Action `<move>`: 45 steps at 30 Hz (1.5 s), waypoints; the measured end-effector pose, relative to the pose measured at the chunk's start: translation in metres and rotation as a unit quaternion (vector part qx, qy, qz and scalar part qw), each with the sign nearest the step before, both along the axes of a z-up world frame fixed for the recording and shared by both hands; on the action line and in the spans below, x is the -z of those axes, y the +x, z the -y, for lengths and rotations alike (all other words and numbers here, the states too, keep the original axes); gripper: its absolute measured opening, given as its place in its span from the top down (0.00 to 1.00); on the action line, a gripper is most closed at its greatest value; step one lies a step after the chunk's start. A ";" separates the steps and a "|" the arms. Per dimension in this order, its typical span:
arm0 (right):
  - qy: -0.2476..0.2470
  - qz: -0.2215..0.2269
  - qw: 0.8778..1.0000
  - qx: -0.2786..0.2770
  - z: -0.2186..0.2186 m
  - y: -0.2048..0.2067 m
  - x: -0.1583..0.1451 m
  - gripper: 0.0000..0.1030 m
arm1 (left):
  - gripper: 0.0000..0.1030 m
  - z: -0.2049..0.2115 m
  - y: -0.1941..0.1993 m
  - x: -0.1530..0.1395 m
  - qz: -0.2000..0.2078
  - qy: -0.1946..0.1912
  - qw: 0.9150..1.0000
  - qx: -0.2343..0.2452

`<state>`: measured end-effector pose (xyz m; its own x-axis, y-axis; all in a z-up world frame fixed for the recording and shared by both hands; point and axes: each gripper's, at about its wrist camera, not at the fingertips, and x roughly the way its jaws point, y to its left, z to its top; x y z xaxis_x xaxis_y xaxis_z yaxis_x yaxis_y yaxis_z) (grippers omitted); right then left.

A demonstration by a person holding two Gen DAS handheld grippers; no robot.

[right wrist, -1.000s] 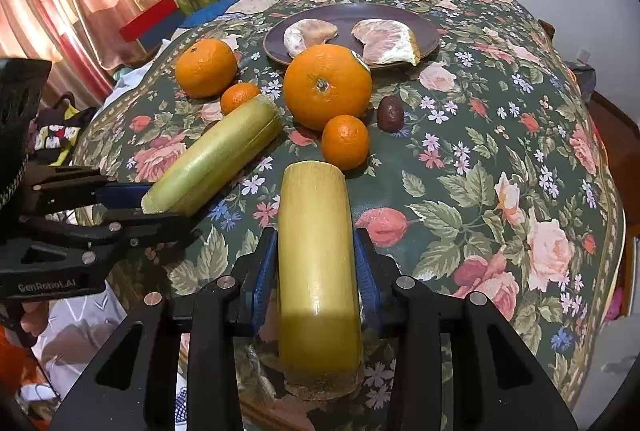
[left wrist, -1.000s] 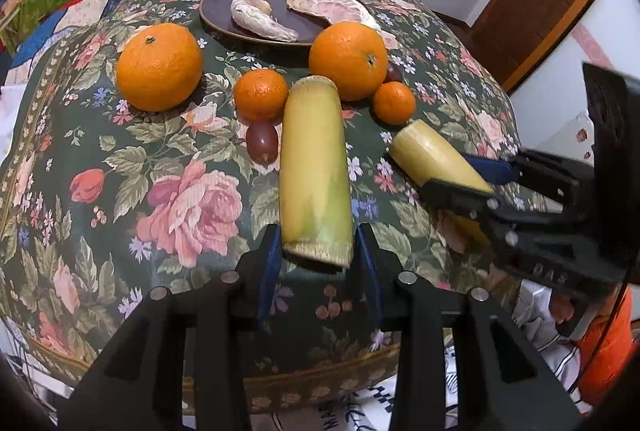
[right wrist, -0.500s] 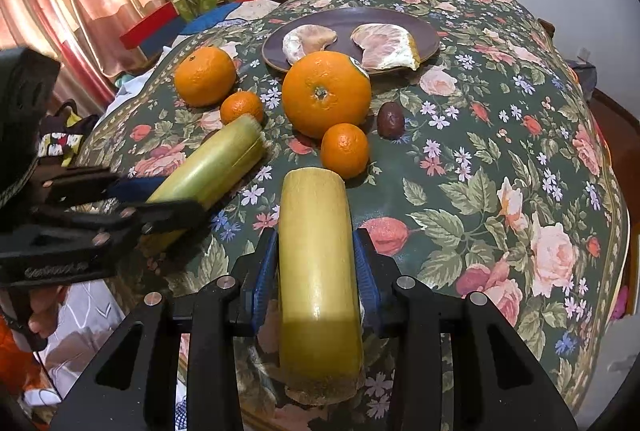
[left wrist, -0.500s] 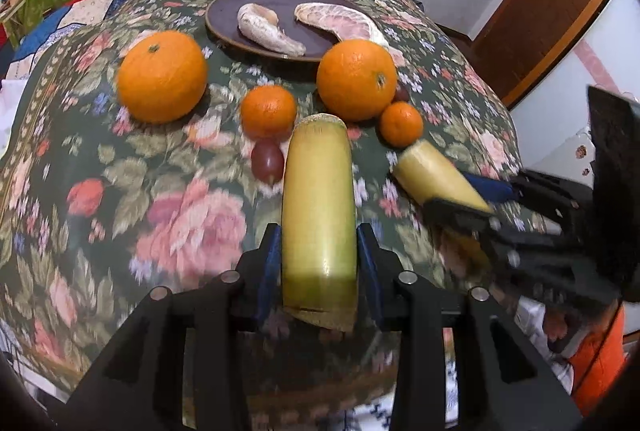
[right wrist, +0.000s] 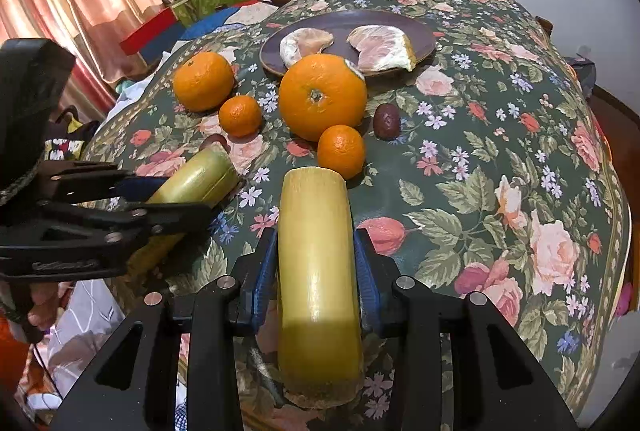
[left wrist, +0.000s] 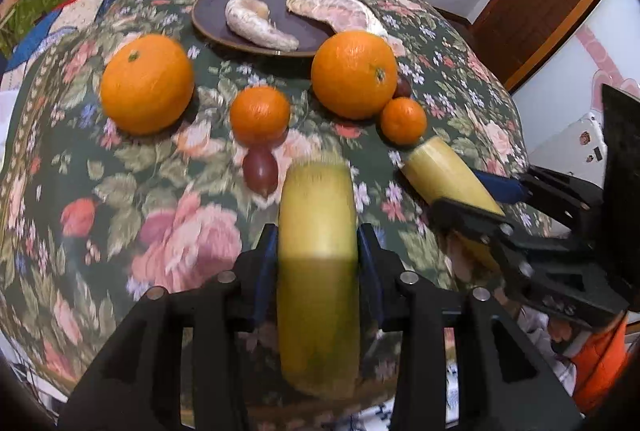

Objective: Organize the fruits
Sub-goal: 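Lift both yellow-green cylinders and tilt them upright, then carry both upright cylinders over the purple plate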

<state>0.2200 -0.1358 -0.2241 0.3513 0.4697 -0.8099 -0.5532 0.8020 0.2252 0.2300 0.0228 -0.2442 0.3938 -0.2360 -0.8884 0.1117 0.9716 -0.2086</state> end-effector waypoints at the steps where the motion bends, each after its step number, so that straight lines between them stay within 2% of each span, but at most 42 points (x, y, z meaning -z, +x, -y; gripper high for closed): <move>1: 0.001 0.002 1.000 0.002 0.001 0.000 -0.001 0.66 | 0.63 0.001 0.001 0.000 0.003 0.004 1.000 -0.001; 7: 0.014 0.024 1.000 0.014 0.008 0.000 -0.018 0.67 | 0.63 -0.005 -0.008 -0.013 0.024 -0.002 1.000 -0.013; 18: 0.046 0.083 0.995 0.034 0.016 0.000 -0.067 0.68 | 0.63 -0.012 -0.024 -0.077 0.122 0.003 0.992 -0.036; 23: 0.059 0.102 0.992 0.041 0.017 0.007 -0.083 0.68 | 0.63 -0.016 -0.015 -0.094 0.144 -0.008 0.989 -0.045; 32: 0.064 0.121 0.990 0.044 0.014 0.026 -0.096 0.68 | 0.63 -0.023 0.006 -0.103 0.160 -0.016 0.985 -0.058; 45: 0.066 0.125 0.989 0.042 0.004 0.059 -0.094 0.68 | 0.63 -0.025 0.047 -0.099 0.168 -0.009 0.984 -0.058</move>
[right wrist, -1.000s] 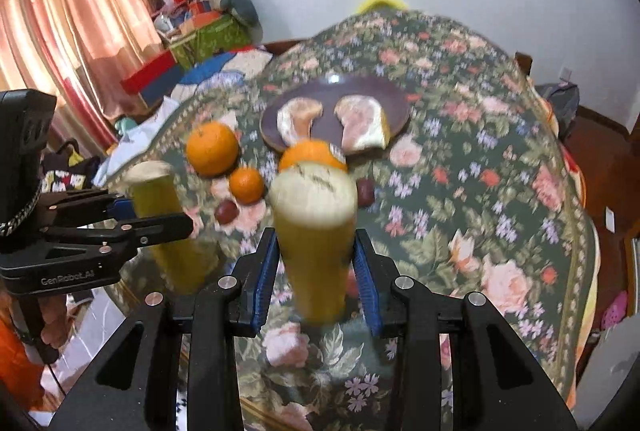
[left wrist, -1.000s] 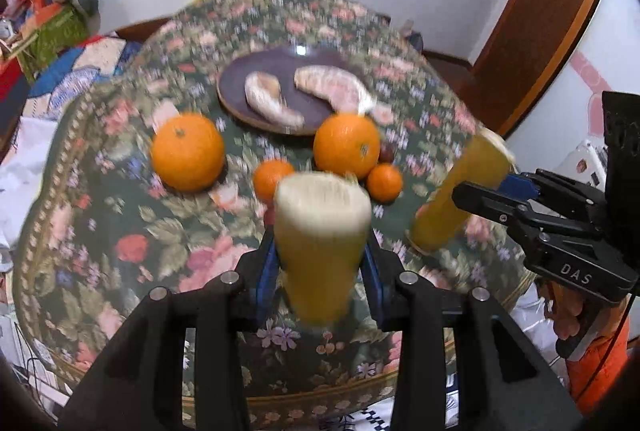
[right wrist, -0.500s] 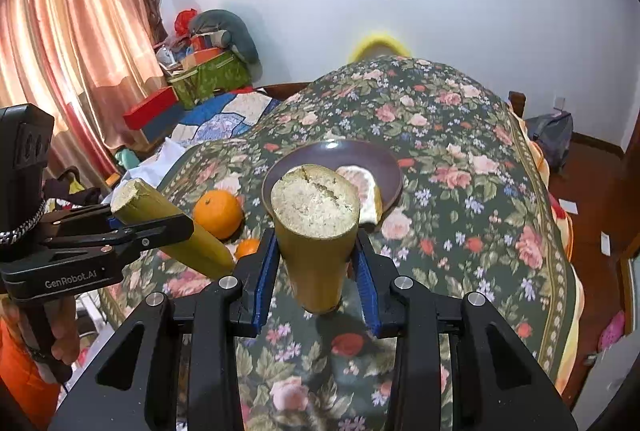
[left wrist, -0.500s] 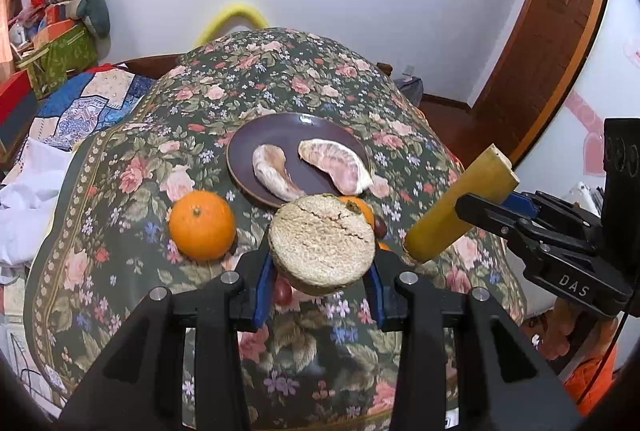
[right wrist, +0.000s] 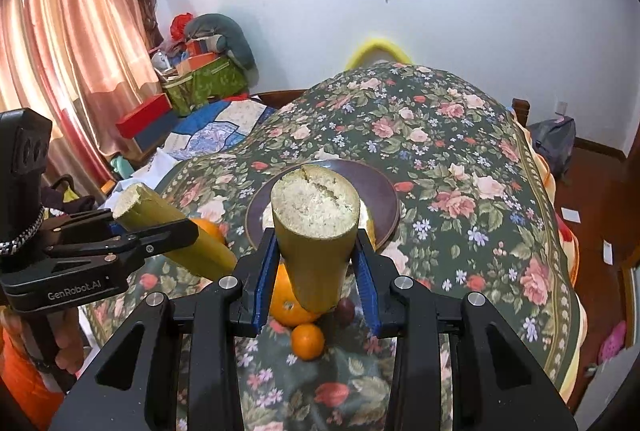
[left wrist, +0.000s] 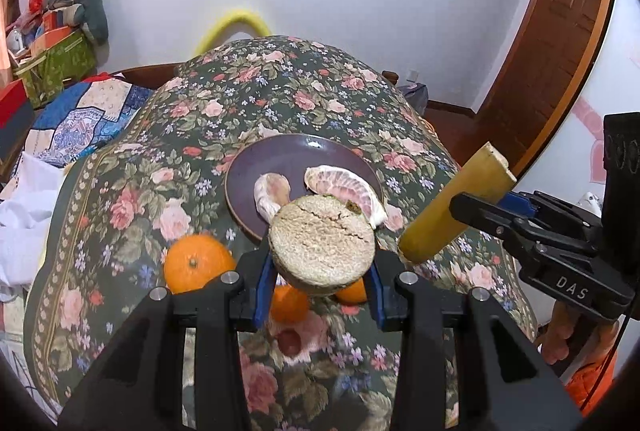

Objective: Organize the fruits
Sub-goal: 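Carry both upright cylinders over the purple plate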

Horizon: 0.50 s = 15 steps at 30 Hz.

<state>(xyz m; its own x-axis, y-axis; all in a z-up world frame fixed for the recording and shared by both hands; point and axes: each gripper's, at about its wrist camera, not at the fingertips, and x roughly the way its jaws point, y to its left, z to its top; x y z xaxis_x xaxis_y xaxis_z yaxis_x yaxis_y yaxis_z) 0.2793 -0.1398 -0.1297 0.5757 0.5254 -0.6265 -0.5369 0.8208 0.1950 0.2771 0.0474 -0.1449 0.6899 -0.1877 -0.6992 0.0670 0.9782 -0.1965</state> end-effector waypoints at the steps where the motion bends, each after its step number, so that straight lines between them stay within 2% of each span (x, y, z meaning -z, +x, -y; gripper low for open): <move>1: -0.001 -0.001 1.000 -0.001 -0.001 0.003 0.001 0.68 | 0.63 0.000 0.003 0.000 0.000 0.000 1.000 0.000; 15: -0.005 -0.017 1.000 -0.016 -0.021 0.041 0.019 0.68 | 0.63 -0.001 0.050 0.016 -0.010 0.005 1.000 0.002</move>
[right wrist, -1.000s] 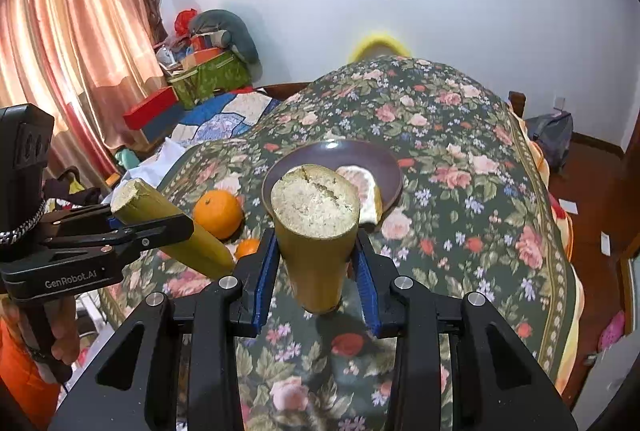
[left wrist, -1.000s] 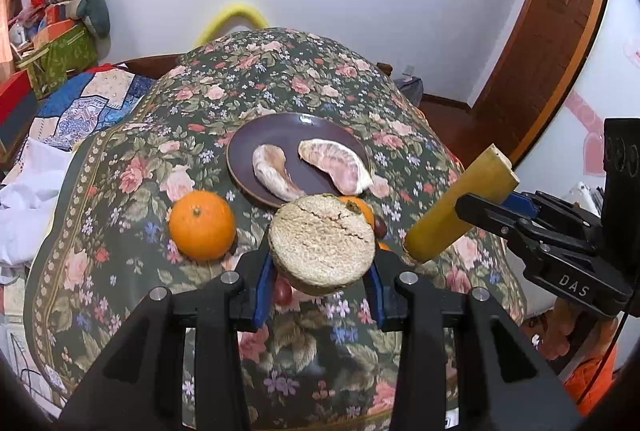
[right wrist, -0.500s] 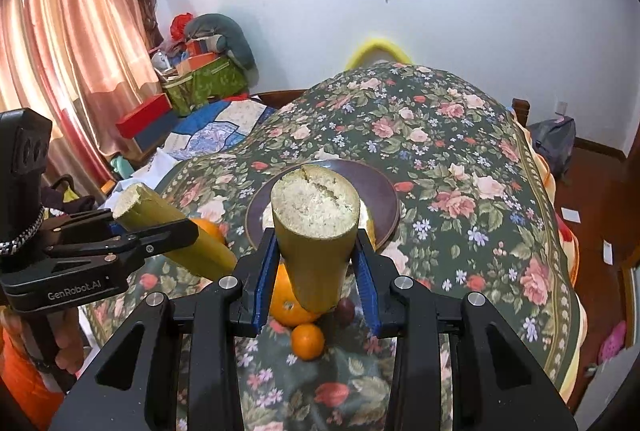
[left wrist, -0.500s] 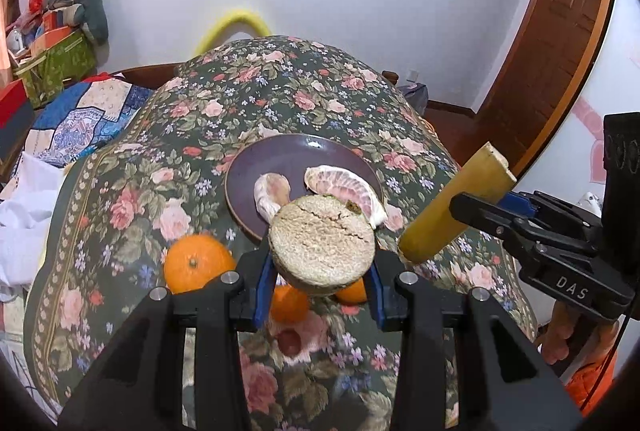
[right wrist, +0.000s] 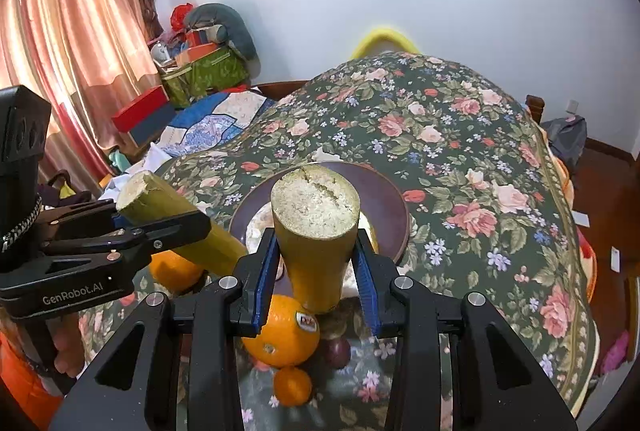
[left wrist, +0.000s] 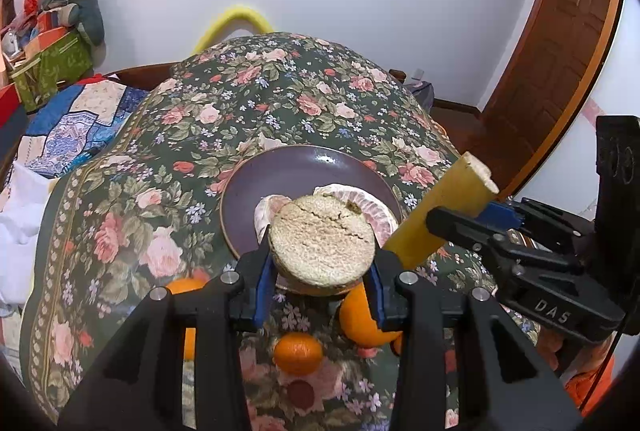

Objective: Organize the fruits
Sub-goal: 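Carry both upright cylinders over the purple plate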

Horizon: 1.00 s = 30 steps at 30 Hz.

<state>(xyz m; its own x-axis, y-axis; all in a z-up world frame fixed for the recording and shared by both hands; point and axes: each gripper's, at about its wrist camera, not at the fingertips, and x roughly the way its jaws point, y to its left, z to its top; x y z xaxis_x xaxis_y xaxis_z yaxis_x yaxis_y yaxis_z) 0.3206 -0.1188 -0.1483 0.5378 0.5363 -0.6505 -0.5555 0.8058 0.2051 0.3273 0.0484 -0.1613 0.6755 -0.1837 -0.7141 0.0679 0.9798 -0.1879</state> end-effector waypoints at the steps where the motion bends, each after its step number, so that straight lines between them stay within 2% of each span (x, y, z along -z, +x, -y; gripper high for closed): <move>1: -0.001 -0.002 1.000 -0.001 -0.002 0.002 0.002 0.68 | 0.63 0.001 0.004 0.002 -0.002 0.000 1.000 0.002; 9: -0.008 -0.006 1.000 -0.015 -0.014 0.019 0.013 0.67 | 0.63 -0.002 0.032 0.022 -0.031 -0.013 0.999 0.003; 30: 0.000 -0.026 1.000 -0.018 -0.020 0.043 0.031 0.65 | 0.62 -0.013 0.064 0.030 -0.034 -0.031 0.999 -0.009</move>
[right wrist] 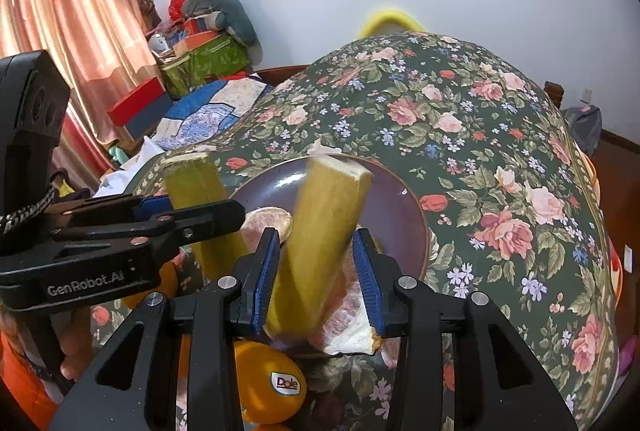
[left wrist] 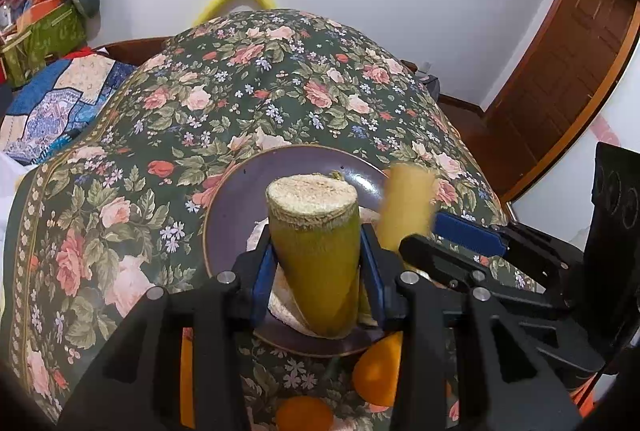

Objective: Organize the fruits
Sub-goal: 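Carry both upright cylinders over the purple plate, then lower both cylinders onto the purple plate, open both tools and withdraw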

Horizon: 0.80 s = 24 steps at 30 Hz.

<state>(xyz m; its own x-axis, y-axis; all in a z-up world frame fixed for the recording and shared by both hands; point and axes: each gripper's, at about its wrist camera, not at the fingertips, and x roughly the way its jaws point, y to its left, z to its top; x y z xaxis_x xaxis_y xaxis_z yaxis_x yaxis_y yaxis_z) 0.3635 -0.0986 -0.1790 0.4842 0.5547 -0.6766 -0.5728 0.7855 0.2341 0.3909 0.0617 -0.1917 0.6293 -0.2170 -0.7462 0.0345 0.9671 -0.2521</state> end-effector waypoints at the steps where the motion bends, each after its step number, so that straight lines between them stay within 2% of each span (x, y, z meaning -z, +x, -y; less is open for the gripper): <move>1: -0.002 0.002 1.000 -0.002 -0.001 -0.001 0.000 0.65 | 0.62 0.001 0.000 0.000 0.001 0.003 1.000 0.001; 15: -0.009 0.018 1.000 0.009 0.005 -0.009 -0.009 0.65 | 0.62 0.003 -0.010 -0.008 0.010 0.013 1.000 0.000; 24: -0.007 0.029 0.999 0.016 0.011 -0.033 -0.028 0.65 | 0.62 -0.003 -0.045 -0.031 0.027 0.022 0.999 -0.012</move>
<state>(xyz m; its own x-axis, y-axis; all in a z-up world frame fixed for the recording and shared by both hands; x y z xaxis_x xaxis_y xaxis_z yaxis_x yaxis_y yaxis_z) 0.3306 -0.1098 -0.1510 0.5395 0.5289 -0.6551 -0.5598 0.8065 0.1901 0.3455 0.0645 -0.1610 0.6736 -0.1694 -0.7194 0.0237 0.9778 -0.2081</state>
